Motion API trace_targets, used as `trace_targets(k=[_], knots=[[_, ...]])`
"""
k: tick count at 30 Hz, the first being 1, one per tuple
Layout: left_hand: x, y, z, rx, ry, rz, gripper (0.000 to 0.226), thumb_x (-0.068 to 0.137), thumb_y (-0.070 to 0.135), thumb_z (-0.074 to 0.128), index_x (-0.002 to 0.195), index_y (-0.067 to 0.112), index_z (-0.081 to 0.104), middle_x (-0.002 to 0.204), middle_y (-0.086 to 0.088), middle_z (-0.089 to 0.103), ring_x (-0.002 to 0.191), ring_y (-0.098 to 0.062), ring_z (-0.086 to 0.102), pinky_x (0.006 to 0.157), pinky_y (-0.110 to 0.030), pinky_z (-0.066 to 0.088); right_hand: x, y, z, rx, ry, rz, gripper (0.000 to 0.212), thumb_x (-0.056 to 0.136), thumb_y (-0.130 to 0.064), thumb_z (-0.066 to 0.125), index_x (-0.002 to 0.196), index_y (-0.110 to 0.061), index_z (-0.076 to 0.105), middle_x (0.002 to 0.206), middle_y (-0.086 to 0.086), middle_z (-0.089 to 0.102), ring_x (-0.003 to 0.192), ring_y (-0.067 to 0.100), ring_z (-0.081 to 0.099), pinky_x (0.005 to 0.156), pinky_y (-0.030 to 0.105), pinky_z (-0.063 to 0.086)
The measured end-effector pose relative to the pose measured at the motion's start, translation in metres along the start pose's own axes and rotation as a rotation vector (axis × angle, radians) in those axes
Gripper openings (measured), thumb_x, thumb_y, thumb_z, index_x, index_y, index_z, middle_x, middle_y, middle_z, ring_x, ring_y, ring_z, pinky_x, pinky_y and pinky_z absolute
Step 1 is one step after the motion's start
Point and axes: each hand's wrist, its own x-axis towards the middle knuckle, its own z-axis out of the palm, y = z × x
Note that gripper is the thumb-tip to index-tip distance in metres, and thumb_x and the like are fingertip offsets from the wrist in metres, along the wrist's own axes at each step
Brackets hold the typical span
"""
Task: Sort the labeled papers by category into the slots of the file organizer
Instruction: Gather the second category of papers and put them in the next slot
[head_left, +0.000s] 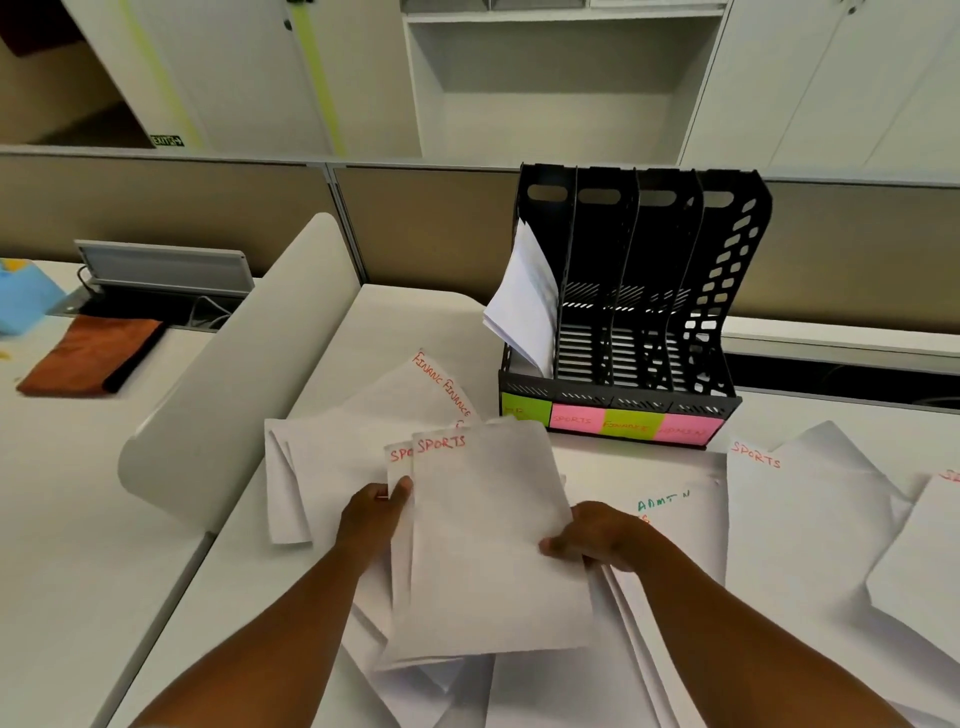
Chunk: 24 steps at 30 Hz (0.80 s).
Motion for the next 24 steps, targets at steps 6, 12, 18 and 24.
trace_targets(k=[6, 12, 18, 24], knots=[[-0.017, 0.003, 0.011, 0.011, -0.058, 0.013, 0.034, 0.092, 0.044, 0.055, 0.1, 0.013, 0.068, 0.088, -0.003, 0.072, 0.08, -0.022, 0.067, 0.077, -0.031, 0.052, -0.018, 0.04, -0.015, 0.083, -0.005, 0.171, 0.046, 0.082, -0.016, 0.074, 0.118, -0.006, 0.046, 0.099, 0.004, 0.055, 0.084, 0.018, 0.06, 0.055, 0.023, 0.054], [-0.036, 0.015, 0.03, 0.027, -0.208, 0.023, 0.039, 0.083, 0.052, 0.066, 0.104, 0.02, 0.061, 0.099, 0.0, 0.067, 0.091, -0.021, 0.064, 0.077, -0.03, 0.053, -0.03, 0.058, -0.015, 0.151, -0.024, 0.174, 0.052, 0.084, -0.013, 0.071, 0.128, -0.003, 0.044, 0.124, 0.012, 0.053, 0.108, 0.028, 0.059, 0.088, 0.036, 0.056], [-0.05, 0.02, 0.045, -0.046, -0.336, 0.039, 0.053, 0.081, 0.035, 0.075, 0.126, 0.012, 0.06, 0.121, -0.009, 0.066, 0.112, -0.031, 0.062, 0.097, -0.043, 0.051, -0.038, 0.063, -0.008, 0.198, -0.006, 0.074, 0.053, 0.074, -0.021, 0.082, 0.119, -0.009, 0.055, 0.118, 0.01, 0.062, 0.104, 0.028, 0.063, 0.089, 0.039, 0.056], [-0.057, 0.02, 0.051, 0.045, -0.298, 0.078, 0.053, 0.085, 0.023, 0.073, 0.132, 0.007, 0.055, 0.127, -0.014, 0.062, 0.116, -0.035, 0.058, 0.101, -0.046, 0.048, -0.042, 0.076, -0.012, 0.201, 0.219, -0.081, 0.036, 0.067, -0.033, 0.086, 0.087, -0.012, 0.064, 0.087, 0.006, 0.07, 0.066, 0.015, 0.068, 0.058, 0.021, 0.056]])
